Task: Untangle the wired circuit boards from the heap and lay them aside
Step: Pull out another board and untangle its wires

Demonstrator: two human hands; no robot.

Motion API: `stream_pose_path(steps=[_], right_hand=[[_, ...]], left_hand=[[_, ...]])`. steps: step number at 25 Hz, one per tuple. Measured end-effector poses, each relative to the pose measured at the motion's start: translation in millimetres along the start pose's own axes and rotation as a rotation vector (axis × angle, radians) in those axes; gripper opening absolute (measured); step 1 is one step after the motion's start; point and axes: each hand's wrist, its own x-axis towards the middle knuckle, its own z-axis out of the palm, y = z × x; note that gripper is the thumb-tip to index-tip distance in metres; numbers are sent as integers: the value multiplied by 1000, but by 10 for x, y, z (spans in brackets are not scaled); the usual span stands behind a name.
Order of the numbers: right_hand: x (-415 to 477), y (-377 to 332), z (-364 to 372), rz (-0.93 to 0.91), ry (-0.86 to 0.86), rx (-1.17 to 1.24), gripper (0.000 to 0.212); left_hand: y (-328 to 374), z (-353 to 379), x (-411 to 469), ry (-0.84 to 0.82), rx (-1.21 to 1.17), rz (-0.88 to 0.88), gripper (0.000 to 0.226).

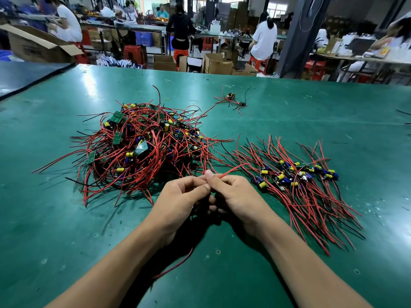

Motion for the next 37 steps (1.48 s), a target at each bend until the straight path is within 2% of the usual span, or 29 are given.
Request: stream_pose_path(steps=[3, 9, 12, 14, 16, 20, 25, 27, 30, 31, 34, 37], right_hand=[[44, -32, -59, -33, 67, -3, 37], [161, -80, -267, -99, 331, 203, 46], [175, -89, -281, -120, 381, 252, 55], [178, -100, -293, -77, 367, 258, 66], [156, -121, -332, -15, 284, 315, 70], [118, -156, -402, 31, 153, 372, 64], [108, -146, -355, -14, 150, 348, 59], [74, -137, -327, -82, 129, 165, 63], [28, -53, -218, -367, 160, -435, 49], [39, -19, -197, -449, 188, -529, 41], [58, 34, -194, -564, 192, -554, 14], [59, 101, -197, -680, 92, -825, 32]], left_hand=[[0, 0, 11, -15, 2, -20, 11], [1, -2, 0, -65, 41, -31, 8], [17, -1, -13, -80, 40, -43, 10], [29, -10, -16, -80, 44, -50, 8], [34, -14, -27, -78, 54, -55, 8], [48, -15, -43, -56, 21, -77, 8], [90, -15, -42, -33, -46, -83, 7], [115, 4, -42, 0, -82, -46, 7], [174, 5, -27, 97, -128, 70, 6], [193, -2, -22, 129, -120, 107, 6], [248, -35, -16, 185, -111, 188, 7], [273, -47, 4, 204, -126, 233, 8]])
